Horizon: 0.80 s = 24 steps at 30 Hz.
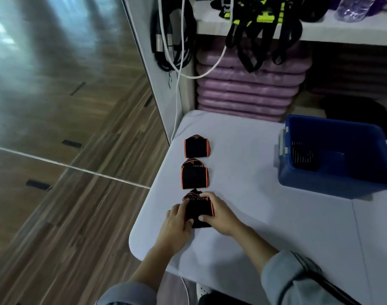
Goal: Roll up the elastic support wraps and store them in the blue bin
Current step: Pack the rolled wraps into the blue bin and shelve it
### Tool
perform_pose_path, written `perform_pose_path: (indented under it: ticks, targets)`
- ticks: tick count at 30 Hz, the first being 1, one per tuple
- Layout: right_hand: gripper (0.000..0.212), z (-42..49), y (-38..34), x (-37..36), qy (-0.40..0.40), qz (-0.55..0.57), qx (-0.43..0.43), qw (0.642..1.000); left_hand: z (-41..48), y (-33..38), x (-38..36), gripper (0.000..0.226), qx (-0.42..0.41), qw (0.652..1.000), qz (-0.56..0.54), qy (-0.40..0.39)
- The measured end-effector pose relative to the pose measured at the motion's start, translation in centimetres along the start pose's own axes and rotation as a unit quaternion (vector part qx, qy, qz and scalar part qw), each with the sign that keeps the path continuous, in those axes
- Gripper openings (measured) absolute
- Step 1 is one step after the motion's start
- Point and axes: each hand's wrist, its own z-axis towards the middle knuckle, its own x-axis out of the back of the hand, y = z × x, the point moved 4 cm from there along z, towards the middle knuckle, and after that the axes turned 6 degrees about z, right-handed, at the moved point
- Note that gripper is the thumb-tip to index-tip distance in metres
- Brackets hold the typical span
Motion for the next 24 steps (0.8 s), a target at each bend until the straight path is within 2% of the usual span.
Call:
perform_pose_path:
  ticks: [4, 9, 12, 19, 24]
  targets:
    - [0.053, -1.0, 0.2, 1.7, 0.024, 0.071, -0.022, 0.997, 0.2, 1.1, 0.7, 0.057, -0.04, 0.998, 0.053, 0.003]
    - [0.049, -4.6, -1.5, 8.3, 0.139, 0.162, -0.023, 0.977, 1.5, 4.3, 2.3, 0.041, -0.077, 0.988, 0.12, 0.053]
    - [0.047, -7.3, -3.9, 13.4, 0.183, 0.201, 0.007, 0.962, 3.0, 8.0, 3.0, 0.036, -0.116, 0.982, 0.128, 0.076]
    - [0.047, -12.1, -6.0, 26.3, 0.323, 0.14, 0.057, 0.934, 6.8, 19.4, 3.4, 0.039, -0.205, 0.968, 0.105, 0.102]
    - [0.045, -12.8, -2.9, 33.3, 0.371, 0.132, 0.022, 0.919, 10.0, 26.0, 2.9, 0.039, -0.24, 0.959, 0.111, 0.104]
